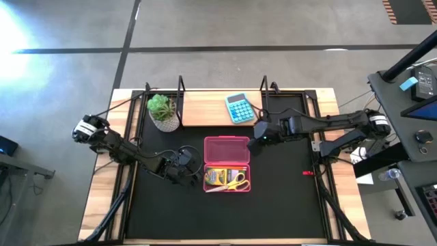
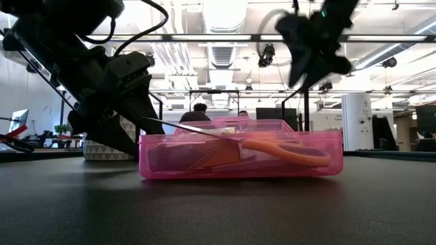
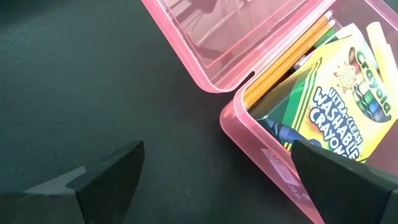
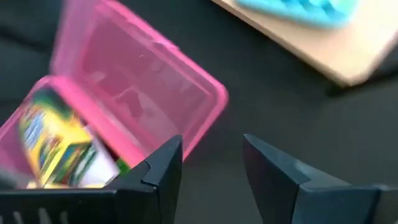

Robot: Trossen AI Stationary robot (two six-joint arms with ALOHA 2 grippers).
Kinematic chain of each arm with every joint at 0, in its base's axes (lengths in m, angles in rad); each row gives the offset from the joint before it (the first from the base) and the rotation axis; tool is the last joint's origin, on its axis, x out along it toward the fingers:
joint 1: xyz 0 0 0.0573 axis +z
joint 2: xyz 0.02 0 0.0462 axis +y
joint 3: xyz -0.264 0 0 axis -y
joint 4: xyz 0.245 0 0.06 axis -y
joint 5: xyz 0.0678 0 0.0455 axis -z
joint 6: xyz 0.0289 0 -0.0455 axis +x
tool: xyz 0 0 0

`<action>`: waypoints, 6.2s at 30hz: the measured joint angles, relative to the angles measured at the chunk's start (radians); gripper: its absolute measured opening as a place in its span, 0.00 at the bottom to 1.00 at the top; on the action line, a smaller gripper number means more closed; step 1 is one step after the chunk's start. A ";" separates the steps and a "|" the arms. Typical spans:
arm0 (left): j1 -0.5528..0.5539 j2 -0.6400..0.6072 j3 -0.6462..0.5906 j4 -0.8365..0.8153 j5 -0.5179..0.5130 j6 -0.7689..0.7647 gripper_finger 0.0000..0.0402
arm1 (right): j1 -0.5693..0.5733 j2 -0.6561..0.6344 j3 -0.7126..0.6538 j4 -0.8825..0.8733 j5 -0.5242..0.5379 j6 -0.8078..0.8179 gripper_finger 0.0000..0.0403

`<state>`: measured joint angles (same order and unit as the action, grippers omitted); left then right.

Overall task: Pack school essentials
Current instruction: Close the red supply box

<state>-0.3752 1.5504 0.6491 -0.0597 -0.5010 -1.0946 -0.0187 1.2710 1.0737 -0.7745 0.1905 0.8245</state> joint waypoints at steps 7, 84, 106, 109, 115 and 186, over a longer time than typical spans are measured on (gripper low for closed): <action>0.000 0.000 0.004 0.000 -0.005 0.000 0.97 | -0.002 -0.037 -0.228 0.147 0.022 0.182 0.34; 0.024 0.056 0.021 -0.011 0.066 0.000 0.97 | 0.040 -0.053 -0.429 0.763 -0.128 -0.202 0.27; 0.029 0.056 0.020 -0.068 0.082 -0.025 0.97 | 0.050 -0.053 -0.428 0.910 -0.169 -0.317 0.27; 0.029 0.055 0.026 -0.069 0.083 -0.025 0.97 | 0.049 -0.053 -0.428 0.904 -0.164 -0.317 0.27; 0.029 0.055 0.058 -0.061 0.080 -0.023 0.97 | 0.049 -0.053 -0.428 0.903 -0.060 -0.325 0.27; -0.058 -0.061 0.218 0.064 0.153 0.044 0.97 | 0.386 0.330 -0.315 1.106 -0.170 -0.180 0.27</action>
<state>-0.4335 1.4894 0.8675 0.0046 -0.3485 -1.0502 0.3668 1.6011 0.7589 0.3314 0.0207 0.6445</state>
